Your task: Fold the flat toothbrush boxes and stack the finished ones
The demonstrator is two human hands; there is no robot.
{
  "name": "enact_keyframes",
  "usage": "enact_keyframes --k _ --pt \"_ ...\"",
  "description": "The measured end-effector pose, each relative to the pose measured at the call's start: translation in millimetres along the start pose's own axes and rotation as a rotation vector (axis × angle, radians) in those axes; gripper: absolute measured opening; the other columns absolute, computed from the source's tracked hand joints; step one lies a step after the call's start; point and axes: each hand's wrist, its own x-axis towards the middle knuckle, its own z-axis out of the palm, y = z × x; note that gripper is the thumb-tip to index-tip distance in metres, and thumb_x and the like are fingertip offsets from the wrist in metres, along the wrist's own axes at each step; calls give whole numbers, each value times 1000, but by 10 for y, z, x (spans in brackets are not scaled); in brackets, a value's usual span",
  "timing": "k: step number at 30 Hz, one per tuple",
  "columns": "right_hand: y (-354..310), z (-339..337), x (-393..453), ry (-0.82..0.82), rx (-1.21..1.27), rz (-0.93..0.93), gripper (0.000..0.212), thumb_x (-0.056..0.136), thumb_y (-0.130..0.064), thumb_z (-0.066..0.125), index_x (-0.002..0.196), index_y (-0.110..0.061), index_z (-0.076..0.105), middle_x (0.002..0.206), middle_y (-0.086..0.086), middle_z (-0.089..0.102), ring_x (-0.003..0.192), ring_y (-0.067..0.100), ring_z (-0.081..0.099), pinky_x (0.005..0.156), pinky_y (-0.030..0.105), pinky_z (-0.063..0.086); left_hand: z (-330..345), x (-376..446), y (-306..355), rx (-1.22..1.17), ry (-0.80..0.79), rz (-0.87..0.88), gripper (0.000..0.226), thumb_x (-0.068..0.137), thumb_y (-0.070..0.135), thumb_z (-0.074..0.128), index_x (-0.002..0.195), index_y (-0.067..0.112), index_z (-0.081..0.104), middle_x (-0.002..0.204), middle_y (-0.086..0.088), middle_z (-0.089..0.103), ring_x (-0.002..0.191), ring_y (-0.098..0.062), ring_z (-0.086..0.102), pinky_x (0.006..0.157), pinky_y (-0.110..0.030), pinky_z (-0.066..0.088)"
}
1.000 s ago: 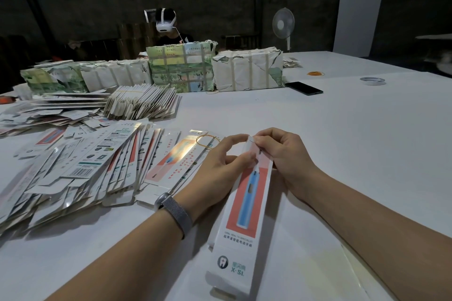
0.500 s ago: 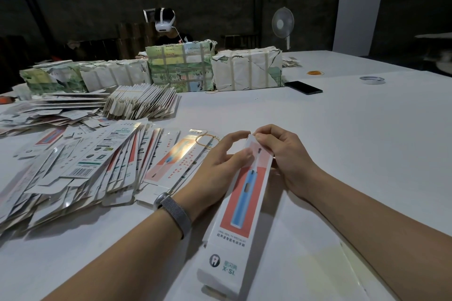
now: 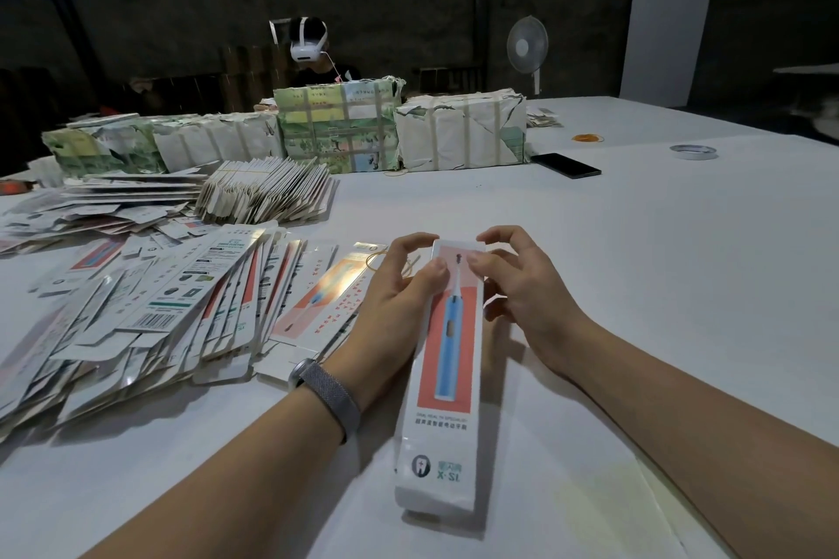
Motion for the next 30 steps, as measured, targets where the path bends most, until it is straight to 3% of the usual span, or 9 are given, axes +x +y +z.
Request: enact_keyframes --k 9,16,22,27,30 --pt "-19 -26 1 -9 14 -2 14 100 -21 58 87 -22 53 76 10 71 72 29 64 69 39 47 -7 5 -19 32 -6 -1 17 103 34 53 119 40 51 79 1 76 69 -19 75 59 -26 58" --pt "-17 6 -21 19 6 -4 12 102 -27 55 91 -21 53 74 7 71 71 30 68 81 55 55 2 10 -34 20 2 9 17 103 35 54 119 41 51 79 1 76 69 -19 75 60 -26 58" --pt "3 4 14 130 90 38 13 102 -29 54 93 -20 53 83 9 71 71 28 65 82 58 55 6 14 -8 50 -82 -21 36 101 34 56 134 46 46 97 2 77 80 -21 77 65 -27 59" --pt "-6 -24 36 117 128 58 16 100 -25 58 87 -17 53 81 11 69 68 26 62 73 46 51 -27 -4 -14 49 -113 -75 40 102 32 56 137 46 43 94 4 78 77 -21 77 62 -26 59" --pt "2 -18 25 121 115 46 11 100 -26 58 91 -20 54 87 10 71 71 26 65 73 49 54 -15 0 -23 28 -76 -82 41 100 34 59 135 47 42 93 0 78 74 -20 76 61 -26 58"
